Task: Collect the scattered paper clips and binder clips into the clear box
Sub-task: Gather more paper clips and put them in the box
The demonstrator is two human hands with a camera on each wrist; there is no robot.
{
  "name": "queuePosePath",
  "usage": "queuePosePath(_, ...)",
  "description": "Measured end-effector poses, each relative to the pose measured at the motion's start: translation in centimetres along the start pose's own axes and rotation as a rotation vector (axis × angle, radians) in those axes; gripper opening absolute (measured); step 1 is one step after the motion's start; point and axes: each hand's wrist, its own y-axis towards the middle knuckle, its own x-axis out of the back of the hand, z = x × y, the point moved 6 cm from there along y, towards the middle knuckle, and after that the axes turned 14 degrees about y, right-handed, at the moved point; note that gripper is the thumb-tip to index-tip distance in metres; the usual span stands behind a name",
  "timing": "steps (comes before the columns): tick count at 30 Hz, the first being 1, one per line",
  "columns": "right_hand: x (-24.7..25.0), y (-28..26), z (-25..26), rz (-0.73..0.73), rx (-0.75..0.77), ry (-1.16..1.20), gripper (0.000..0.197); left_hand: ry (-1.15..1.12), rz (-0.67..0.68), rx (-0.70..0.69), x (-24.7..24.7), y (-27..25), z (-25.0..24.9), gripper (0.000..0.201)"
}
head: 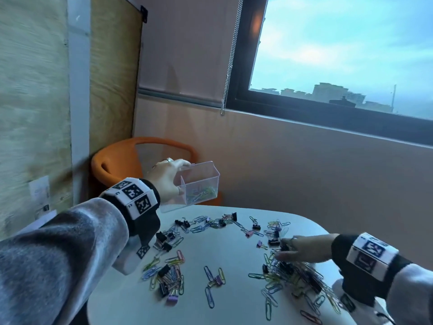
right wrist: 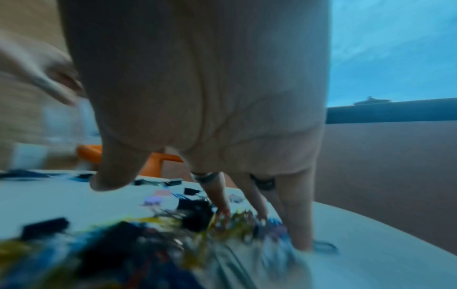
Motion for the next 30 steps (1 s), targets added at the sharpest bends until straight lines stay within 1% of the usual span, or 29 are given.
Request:
queuePosePath(1, 0.1, -0.1, 0.2, 0.017, 0.029, 0.01, 0.097, -0.003, 0.0, -0.001, -0.1, 0.0, 0.0, 0.068)
queuePosePath(3, 1.2, -0.1, 0.5, 0.019, 0.059, 0.067, 0.08, -0.015, 0.001, -0.004, -0.5, 0.2, 0.0, 0.068)
queuePosePath(4, 2.1, 0.5, 0.6, -0.009, 0.064, 0.088, 0.075, -0.023, 0.004, -0.005, -0.6, 0.2, 0.0, 0.068)
queuePosePath(5, 3.1, 1.2, 0.7, -0.056, 0.089, 0.092, 0.081, -0.029, 0.008, -0.005, -0.7, 0.2, 0.0, 0.068)
queuePosePath(7, 5.2, 3.1, 0.3, -0.197, 0.082, 0.145, 0.1, -0.033, 0.009, -0.009, -1.0, 0.1, -0.1, 0.067)
queuePosePath(8, 5.8, 4.0, 0.1, -0.258, 0.054, 0.174, 0.101, -0.035, 0.011, -0.009, -1.1, 0.1, -0.2, 0.067)
queuePosePath(10, 6.0, 5.7, -0.5, -0.294, -0.014, 0.19, 0.087, -0.036, 0.009, -0.005, -1.2, 0.1, -0.2, 0.067)
queuePosePath(12, 5.6, 6.9, -0.6, -0.269, -0.025, 0.177, 0.073, -0.038, 0.004, 0.001, -1.2, 0.1, 0.0, 0.067)
queuePosePath(14, 5.0, 7.1, 0.1, -0.222, 0.016, 0.122, 0.065, -0.05, -0.008, 0.0, -1.2, 0.2, 0.3, 0.067)
queuePosePath(18, 2.5, 5.6, 2.2, -0.045, 0.111, 0.057, 0.059, -0.05, 0.002, -0.004, -1.0, 0.2, 0.9, 0.066)
queuePosePath(20, 2.2, 4.8, 3.2, 0.017, 0.122, 0.001, 0.058, -0.019, 0.005, -0.005, -0.8, 0.3, 1.1, 0.065)
queuePosePath(21, 2.6, 4.7, 3.9, 0.0, 0.139, -0.022, 0.058, -0.011, -0.001, -0.001, -0.7, 0.4, 1.2, 0.065)
queuePosePath(23, 3.9, 5.2, 5.9, -0.116, 0.184, -0.037, 0.06, -0.021, -0.013, 0.003, -0.3, 0.5, 1.3, 0.065)
queuePosePath(25, 4.9, 6.4, 8.1, -0.221, 0.207, -0.032, 0.066, -0.043, -0.025, 0.007, 0.0, 0.6, 1.5, 0.066)
queuePosePath(26, 5.1, 7.0, 9.2, -0.241, 0.212, -0.031, 0.069, -0.045, -0.028, 0.013, 0.1, 0.7, 1.7, 0.066)
queuePosePath(28, 4.7, 8.1, 10.5, -0.22, 0.195, -0.047, 0.071, -0.041, -0.024, 0.016, 0.0, 0.8, 2.0, 0.067)
queuePosePath(30, 4.2, 8.4, 11.1, -0.171, 0.183, -0.1, 0.068, -0.03, -0.032, 0.019, 0.0, 0.9, 2.4, 0.066)
